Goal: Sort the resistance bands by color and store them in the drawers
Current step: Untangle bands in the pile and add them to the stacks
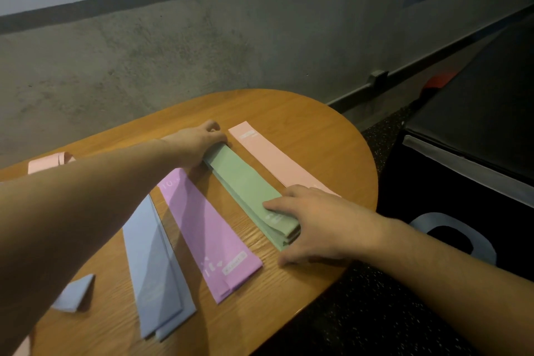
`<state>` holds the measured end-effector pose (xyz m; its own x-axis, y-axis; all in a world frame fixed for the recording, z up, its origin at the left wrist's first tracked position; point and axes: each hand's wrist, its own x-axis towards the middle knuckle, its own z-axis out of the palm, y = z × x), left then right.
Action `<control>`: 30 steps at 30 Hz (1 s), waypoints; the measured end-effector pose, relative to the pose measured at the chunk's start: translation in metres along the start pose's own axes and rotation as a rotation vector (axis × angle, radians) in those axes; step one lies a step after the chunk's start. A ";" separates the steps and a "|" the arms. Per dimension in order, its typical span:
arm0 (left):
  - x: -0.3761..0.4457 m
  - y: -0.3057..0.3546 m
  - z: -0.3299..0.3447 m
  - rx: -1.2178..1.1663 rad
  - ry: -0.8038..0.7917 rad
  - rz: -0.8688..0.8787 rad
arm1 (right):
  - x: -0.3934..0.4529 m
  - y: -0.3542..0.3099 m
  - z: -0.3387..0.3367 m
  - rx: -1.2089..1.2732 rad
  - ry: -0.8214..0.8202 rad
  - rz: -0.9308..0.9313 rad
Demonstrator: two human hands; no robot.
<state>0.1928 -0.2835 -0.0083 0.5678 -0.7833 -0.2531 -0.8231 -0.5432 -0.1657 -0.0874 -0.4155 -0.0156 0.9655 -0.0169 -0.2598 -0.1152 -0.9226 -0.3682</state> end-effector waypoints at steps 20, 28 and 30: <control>-0.037 -0.007 -0.008 -0.119 0.140 -0.105 | -0.019 -0.010 -0.021 0.004 0.091 -0.017; -0.134 -0.039 0.019 -0.145 0.317 -0.077 | -0.006 -0.069 -0.013 0.014 0.232 -0.156; -0.169 -0.050 0.034 -0.184 0.340 -0.094 | 0.002 -0.090 -0.005 0.028 0.252 -0.230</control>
<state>0.1376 -0.1143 0.0102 0.6363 -0.7662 0.0898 -0.7698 -0.6383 0.0087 -0.0743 -0.3344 0.0217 0.9939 0.0923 0.0600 0.1090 -0.9026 -0.4164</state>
